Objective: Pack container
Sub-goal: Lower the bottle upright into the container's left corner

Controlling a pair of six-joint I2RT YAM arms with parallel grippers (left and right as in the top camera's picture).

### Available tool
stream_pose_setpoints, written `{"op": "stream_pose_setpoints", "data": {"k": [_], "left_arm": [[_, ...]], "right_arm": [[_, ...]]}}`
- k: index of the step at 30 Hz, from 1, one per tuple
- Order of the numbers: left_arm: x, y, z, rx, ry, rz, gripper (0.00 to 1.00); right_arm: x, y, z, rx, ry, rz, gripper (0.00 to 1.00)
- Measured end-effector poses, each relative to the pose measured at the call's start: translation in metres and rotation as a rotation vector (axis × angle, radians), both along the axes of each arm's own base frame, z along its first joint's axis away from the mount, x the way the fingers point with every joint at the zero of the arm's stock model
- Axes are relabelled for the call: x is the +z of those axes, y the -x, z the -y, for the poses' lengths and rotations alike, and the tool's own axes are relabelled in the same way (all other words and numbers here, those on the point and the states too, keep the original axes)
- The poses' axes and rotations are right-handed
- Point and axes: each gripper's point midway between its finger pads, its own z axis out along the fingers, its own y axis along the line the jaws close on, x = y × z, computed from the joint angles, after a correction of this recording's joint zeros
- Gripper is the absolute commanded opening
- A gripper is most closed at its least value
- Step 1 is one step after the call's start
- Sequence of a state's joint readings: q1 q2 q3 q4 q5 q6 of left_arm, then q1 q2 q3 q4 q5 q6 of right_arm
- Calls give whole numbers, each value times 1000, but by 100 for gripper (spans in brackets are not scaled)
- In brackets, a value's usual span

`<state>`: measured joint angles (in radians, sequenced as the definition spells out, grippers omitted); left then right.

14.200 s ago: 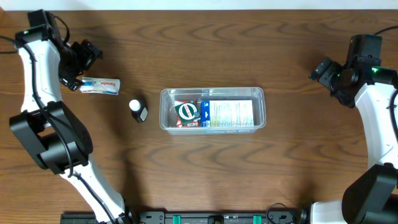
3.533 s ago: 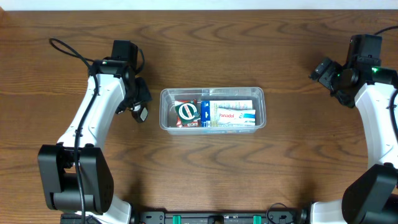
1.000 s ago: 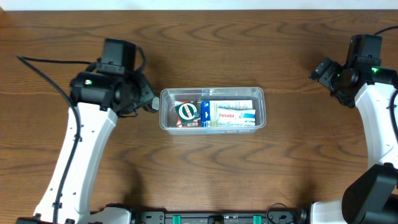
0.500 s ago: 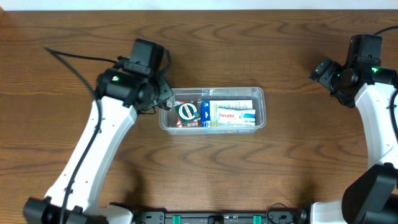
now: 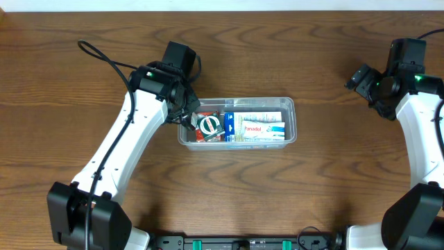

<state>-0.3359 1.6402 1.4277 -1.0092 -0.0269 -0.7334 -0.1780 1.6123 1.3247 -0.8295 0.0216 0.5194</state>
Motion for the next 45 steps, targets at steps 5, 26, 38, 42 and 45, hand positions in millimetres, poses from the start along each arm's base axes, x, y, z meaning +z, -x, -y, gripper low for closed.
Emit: {"op": "stream_pose_setpoints", "data": {"k": [5,26,38,42,45], "left_arm": [[1,-6,1,1,5,24,20],[0,-11,-11,21,-65,43,20],[1,-11,-17,31,-103,48,20],[1,-11,-22,38,-129,52,20],[-3,-11,-26,42,-153,42,20]], "right_arm": [[0,0,0,0,0,0,99],[0,0,0,0,0,0,99],[0,0,0,0,0,0,99],[0,0,0,0,0,0,99],[0,0,0,0,0,0,99]]}}
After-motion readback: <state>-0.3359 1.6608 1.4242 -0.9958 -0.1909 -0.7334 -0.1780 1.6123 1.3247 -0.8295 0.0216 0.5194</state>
